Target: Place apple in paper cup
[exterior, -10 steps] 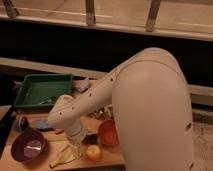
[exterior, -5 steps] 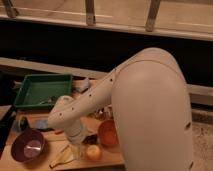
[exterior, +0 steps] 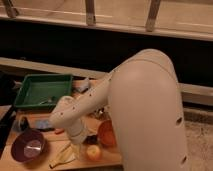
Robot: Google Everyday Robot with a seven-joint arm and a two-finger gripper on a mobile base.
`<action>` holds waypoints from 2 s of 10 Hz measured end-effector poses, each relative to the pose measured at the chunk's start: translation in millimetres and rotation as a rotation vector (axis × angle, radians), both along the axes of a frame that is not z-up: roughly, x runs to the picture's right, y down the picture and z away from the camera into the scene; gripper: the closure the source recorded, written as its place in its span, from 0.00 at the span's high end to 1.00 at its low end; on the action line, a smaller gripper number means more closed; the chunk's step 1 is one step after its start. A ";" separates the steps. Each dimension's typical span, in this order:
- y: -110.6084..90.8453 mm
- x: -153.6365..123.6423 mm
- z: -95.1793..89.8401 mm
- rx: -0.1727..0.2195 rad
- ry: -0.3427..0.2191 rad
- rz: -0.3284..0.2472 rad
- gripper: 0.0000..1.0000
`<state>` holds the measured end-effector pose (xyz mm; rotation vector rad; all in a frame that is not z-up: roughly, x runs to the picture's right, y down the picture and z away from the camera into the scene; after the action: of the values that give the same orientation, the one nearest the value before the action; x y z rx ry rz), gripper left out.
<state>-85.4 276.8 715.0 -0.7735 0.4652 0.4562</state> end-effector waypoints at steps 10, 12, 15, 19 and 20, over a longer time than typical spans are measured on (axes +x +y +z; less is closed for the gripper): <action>26.3 38.0 34.1 -0.101 0.057 0.072 0.80; 29.5 40.8 36.4 -0.113 0.062 0.066 0.67; 28.2 42.2 32.6 -0.104 0.060 0.055 0.36; 14.7 34.6 20.4 -0.033 0.036 0.053 0.01; 5.5 32.8 12.6 0.016 0.025 0.065 0.00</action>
<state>-52.6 282.3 727.7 -0.7701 0.4606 0.5296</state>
